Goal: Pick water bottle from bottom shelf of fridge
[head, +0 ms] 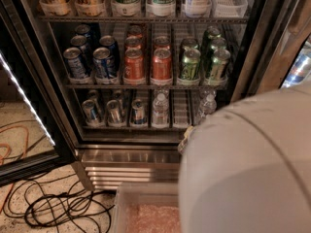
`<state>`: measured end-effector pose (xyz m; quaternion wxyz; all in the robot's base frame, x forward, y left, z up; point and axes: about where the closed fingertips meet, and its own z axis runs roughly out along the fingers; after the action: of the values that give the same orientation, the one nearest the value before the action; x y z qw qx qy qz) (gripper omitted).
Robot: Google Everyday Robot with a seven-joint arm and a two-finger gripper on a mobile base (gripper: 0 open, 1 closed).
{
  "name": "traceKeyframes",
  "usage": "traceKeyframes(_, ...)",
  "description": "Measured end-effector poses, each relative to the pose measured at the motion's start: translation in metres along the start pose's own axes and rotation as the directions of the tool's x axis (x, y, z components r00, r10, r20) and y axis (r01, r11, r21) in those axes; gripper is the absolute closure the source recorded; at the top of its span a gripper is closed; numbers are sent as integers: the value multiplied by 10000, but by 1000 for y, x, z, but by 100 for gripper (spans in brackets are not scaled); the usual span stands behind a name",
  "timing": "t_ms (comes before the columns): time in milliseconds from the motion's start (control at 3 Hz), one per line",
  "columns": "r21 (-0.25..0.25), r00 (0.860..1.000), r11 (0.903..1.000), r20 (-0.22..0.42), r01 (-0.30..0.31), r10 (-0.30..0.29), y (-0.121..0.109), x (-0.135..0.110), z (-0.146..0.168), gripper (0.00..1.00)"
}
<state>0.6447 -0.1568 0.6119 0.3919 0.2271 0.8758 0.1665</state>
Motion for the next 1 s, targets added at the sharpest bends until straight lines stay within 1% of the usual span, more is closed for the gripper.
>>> traceKeyframes(333,162,9799,9899,-1409,-1407,1415,-10,38,-18,100)
traceKeyframes(667,533,9374,9651,-2299,-2563,2616,-15,59,-20,100)
traceKeyframes(1000,500,9204,9529,-2487,-2990,3018,-16,64,-26,100)
